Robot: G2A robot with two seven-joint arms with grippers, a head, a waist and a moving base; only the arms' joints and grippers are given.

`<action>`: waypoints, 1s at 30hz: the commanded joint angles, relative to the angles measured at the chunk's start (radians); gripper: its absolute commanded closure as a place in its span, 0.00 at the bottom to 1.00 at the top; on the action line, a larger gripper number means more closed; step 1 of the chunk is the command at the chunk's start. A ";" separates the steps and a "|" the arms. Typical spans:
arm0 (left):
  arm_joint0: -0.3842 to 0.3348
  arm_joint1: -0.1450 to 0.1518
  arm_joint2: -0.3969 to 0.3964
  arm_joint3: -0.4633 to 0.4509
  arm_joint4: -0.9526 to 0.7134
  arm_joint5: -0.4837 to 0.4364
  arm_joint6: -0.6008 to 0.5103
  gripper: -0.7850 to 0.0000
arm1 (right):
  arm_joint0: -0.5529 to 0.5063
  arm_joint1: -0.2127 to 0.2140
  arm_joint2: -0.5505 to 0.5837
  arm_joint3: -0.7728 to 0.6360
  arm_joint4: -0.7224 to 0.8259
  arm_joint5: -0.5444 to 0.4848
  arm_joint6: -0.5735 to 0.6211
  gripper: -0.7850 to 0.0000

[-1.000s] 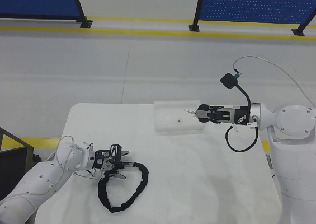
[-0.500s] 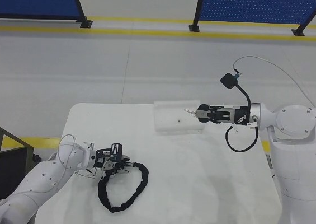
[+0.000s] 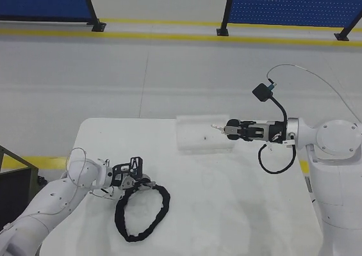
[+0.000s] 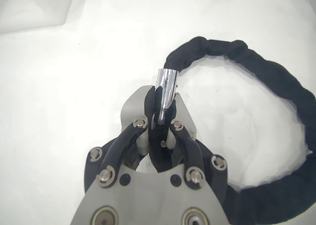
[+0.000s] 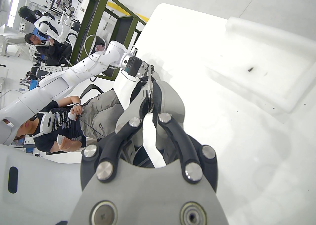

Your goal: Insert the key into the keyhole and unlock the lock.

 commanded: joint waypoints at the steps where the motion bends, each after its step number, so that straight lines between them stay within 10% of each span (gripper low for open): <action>1: -0.001 -0.004 -0.008 -0.001 -0.023 -0.017 -0.004 1.00 | 0.000 0.000 0.000 0.000 0.000 0.000 0.000 1.00; 24: -0.091 0.105 -0.017 -0.249 -0.136 -0.065 0.254 1.00 | -0.015 0.040 -0.111 -0.148 -0.004 -0.121 0.113 1.00; 30: -0.113 0.115 -0.047 -0.365 -0.094 -0.055 0.264 1.00 | -0.003 0.090 -0.133 -0.192 0.112 0.064 0.113 1.00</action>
